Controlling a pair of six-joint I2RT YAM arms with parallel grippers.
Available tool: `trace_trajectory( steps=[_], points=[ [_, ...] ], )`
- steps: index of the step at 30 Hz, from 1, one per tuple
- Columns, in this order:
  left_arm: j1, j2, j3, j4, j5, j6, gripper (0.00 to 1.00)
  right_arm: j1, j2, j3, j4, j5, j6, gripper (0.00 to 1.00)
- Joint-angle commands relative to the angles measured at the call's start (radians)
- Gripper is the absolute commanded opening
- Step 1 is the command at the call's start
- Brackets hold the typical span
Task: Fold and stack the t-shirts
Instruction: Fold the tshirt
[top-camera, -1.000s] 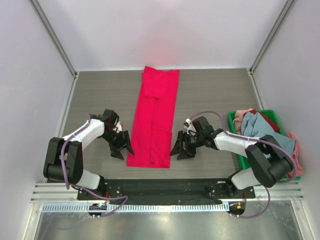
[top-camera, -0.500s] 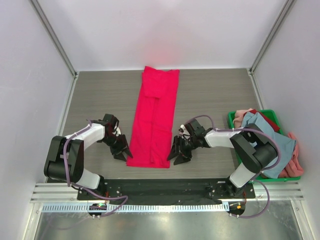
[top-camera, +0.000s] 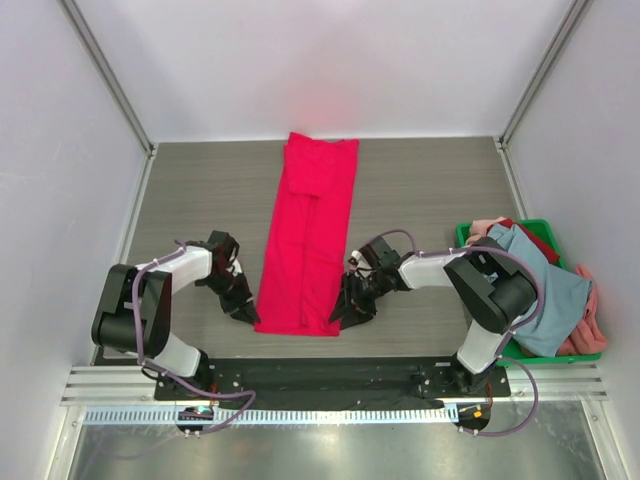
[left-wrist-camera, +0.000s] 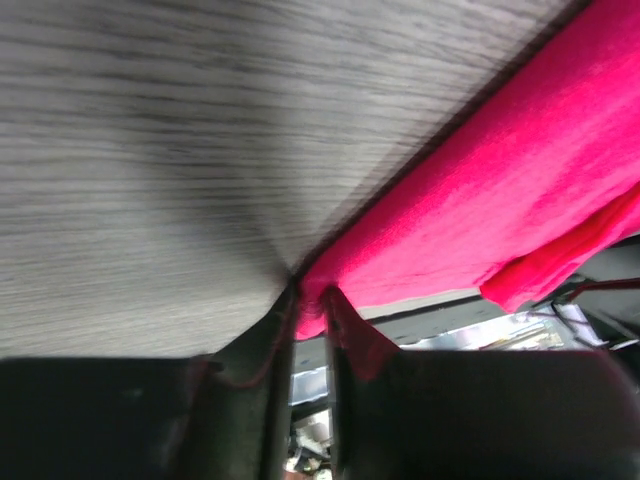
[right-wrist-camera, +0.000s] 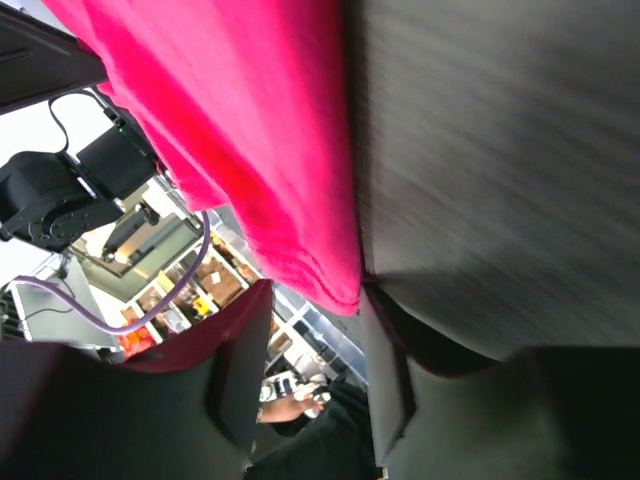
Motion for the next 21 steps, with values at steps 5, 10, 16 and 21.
trace_trajectory(
  steps=[5, 10, 16, 21],
  points=[
    [-0.021, 0.003, -0.007, 0.043, -0.022, 0.006, 0.00, 0.013, 0.055, -0.014, -0.035, 0.137, -0.032, 0.09],
    [-0.021, -0.049, 0.043, 0.036, -0.008, 0.037, 0.00, -0.001, -0.052, -0.048, -0.048, 0.106, -0.036, 0.02],
    [-0.018, -0.083, 0.236, -0.018, -0.003, 0.097, 0.00, -0.088, -0.190, 0.005, -0.157, 0.086, -0.125, 0.02],
    [-0.018, -0.040, 0.405, -0.035, -0.017, 0.130, 0.00, -0.150, -0.200, 0.149, -0.196, 0.089, -0.205, 0.02]
  ],
)
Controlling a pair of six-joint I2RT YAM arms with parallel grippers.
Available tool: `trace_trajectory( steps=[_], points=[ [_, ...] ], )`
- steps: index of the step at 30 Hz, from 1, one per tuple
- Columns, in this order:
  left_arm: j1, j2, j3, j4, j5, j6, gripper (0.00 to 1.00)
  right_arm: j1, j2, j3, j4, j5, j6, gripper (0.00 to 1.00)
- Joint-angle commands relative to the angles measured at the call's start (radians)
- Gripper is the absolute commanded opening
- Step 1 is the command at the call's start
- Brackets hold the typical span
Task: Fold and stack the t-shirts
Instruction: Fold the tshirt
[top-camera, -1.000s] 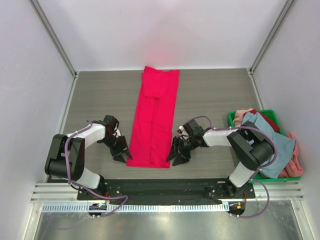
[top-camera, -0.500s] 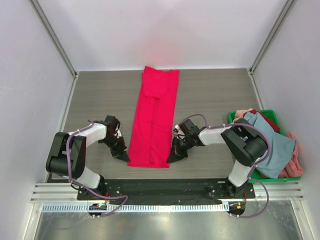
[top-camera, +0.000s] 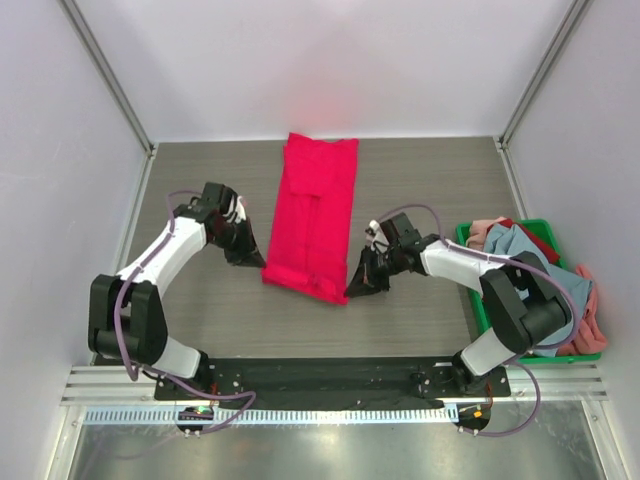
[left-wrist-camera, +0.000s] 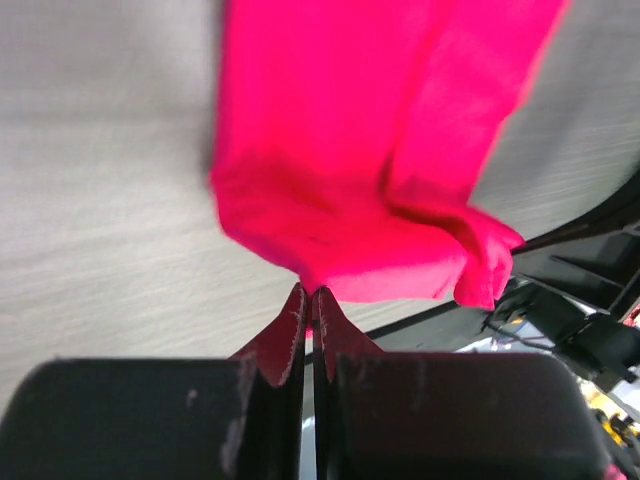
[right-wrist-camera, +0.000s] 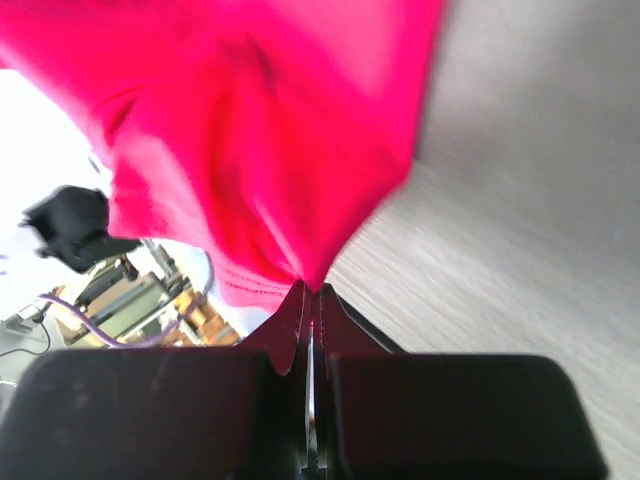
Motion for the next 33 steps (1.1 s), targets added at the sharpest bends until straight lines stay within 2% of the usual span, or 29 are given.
trace_trajectory(
  steps=[1, 12, 21, 29, 32, 33],
  points=[
    [0.002, 0.031, 0.110, -0.015, -0.020, 0.044, 0.00, -0.049, -0.024, 0.122, -0.048, 0.009, -0.081, 0.02],
    [0.040, 0.270, 0.443, 0.006, -0.041, 0.082, 0.00, -0.155, 0.184, 0.542, -0.021, 0.079, -0.169, 0.02],
    [0.048, 0.536, 0.754, 0.034, -0.026, 0.130, 0.00, -0.175, 0.348, 0.676, 0.016, 0.122, -0.212, 0.01],
    [0.051, 0.691, 0.856, 0.063, 0.000, 0.146, 0.01, -0.178, 0.485, 0.818, 0.029, 0.158, -0.250, 0.01],
    [0.051, 0.722, 0.885, 0.094, -0.001, 0.143, 0.17, -0.179, 0.517, 0.835, 0.027, 0.193, -0.259, 0.11],
    [0.051, 0.732, 0.893, 0.101, -0.008, 0.140, 0.27, -0.181, 0.516, 0.834, 0.027, 0.205, -0.264, 0.31]
  ],
)
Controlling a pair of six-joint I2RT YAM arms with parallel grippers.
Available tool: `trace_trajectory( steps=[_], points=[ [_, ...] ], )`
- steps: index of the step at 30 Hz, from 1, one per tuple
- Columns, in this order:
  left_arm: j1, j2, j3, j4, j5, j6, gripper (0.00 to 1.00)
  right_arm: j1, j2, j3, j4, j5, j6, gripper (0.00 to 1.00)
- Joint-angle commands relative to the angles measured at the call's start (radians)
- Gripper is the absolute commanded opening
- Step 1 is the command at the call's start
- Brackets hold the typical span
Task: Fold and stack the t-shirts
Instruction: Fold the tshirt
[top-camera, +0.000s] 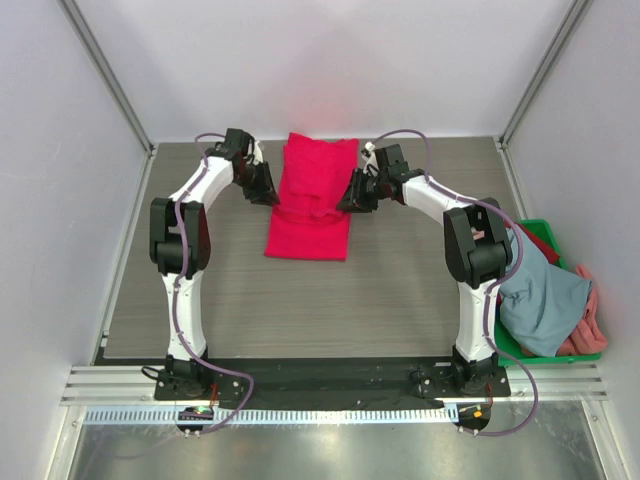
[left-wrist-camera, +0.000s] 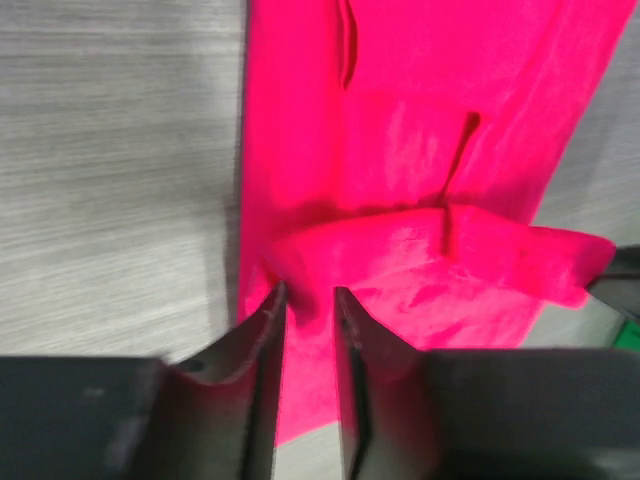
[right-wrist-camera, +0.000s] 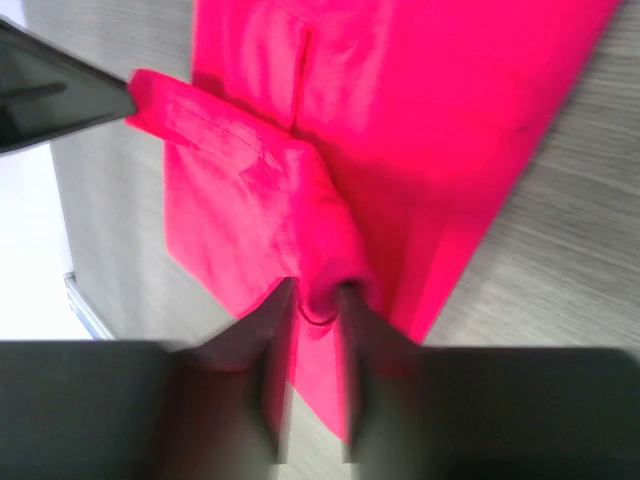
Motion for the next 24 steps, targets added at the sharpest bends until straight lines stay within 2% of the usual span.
trace_trajectory(
  steps=[1, 2, 3, 7, 8, 12, 13, 17, 21, 24],
  points=[
    [0.011, 0.013, 0.069, 0.076, 0.008, 0.001, 0.29, -0.007, -0.009, 0.041, 0.033, 0.065, -0.043, 0.37],
    [0.011, 0.013, 0.081, 0.082, -0.008, 0.004, 0.31, -0.004, -0.020, 0.027, 0.035, 0.098, -0.051, 0.43],
    [0.011, 0.002, 0.084, 0.086, -0.021, 0.009, 0.37, -0.010, -0.034, 0.016, 0.036, 0.115, -0.062, 0.49],
    [0.019, -0.074, 0.052, 0.035, -0.098, 0.055, 0.55, -0.037, -0.170, -0.080, 0.029, 0.123, -0.083, 0.52],
    [0.026, -0.094, 0.029, 0.018, -0.103, 0.065, 0.57, -0.041, -0.193, -0.132, 0.019, 0.100, -0.080, 0.52],
    [0.046, -0.205, -0.161, -0.057, -0.063, 0.069, 0.59, -0.042, -0.256, -0.271, 0.004, -0.041, -0.027, 0.53],
    [0.053, -0.219, -0.242, -0.077, 0.022, 0.070, 0.59, -0.042, -0.262, -0.300, 0.009, -0.056, -0.013, 0.53],
    [0.092, -0.284, -0.456, -0.034, 0.147, -0.022, 0.57, -0.042, -0.262, -0.454, 0.103, -0.127, 0.079, 0.53],
    [0.097, -0.277, -0.525, 0.007, 0.196, -0.072, 0.56, -0.042, -0.229, -0.533, 0.202, -0.190, 0.226, 0.52],
    [0.099, -0.254, -0.523, 0.017, 0.221, -0.085, 0.54, -0.041, -0.209, -0.552, 0.231, -0.200, 0.260, 0.52]
  ],
)
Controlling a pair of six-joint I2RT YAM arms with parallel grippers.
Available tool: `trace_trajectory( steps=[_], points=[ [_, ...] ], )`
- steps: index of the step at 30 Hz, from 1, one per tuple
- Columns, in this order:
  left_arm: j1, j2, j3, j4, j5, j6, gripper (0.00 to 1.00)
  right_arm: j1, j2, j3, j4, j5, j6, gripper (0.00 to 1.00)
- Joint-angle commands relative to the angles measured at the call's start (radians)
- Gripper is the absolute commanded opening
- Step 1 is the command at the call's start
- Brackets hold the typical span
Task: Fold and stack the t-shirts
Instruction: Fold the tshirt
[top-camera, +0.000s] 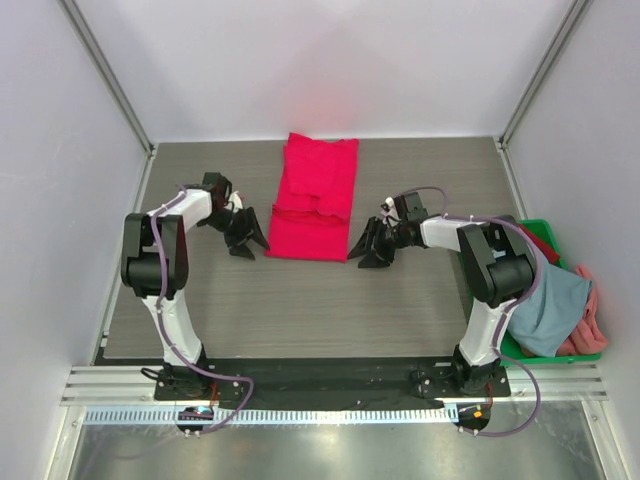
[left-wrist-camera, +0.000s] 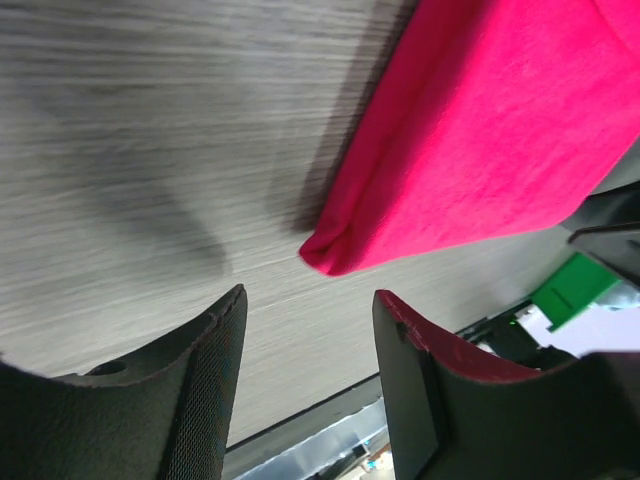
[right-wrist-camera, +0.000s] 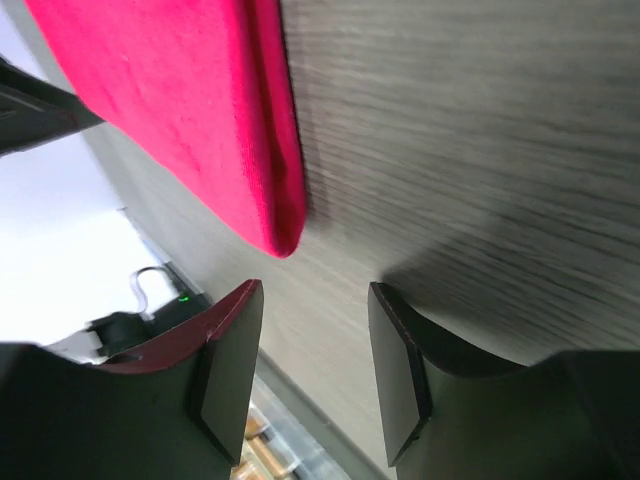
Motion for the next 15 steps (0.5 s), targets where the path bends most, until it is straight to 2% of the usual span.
trace_trajectory(
  steps=[1, 15],
  points=[
    [-0.001, 0.007, 0.018, 0.043, 0.093, -0.047, 0.54, 0.006, 0.013, -0.002, 0.109, -0.060, 0.106, 0.52],
    [-0.001, 0.078, 0.037, 0.068, 0.113, -0.067, 0.49, 0.062, 0.094, 0.022, 0.162, -0.066, 0.186, 0.51]
  ],
)
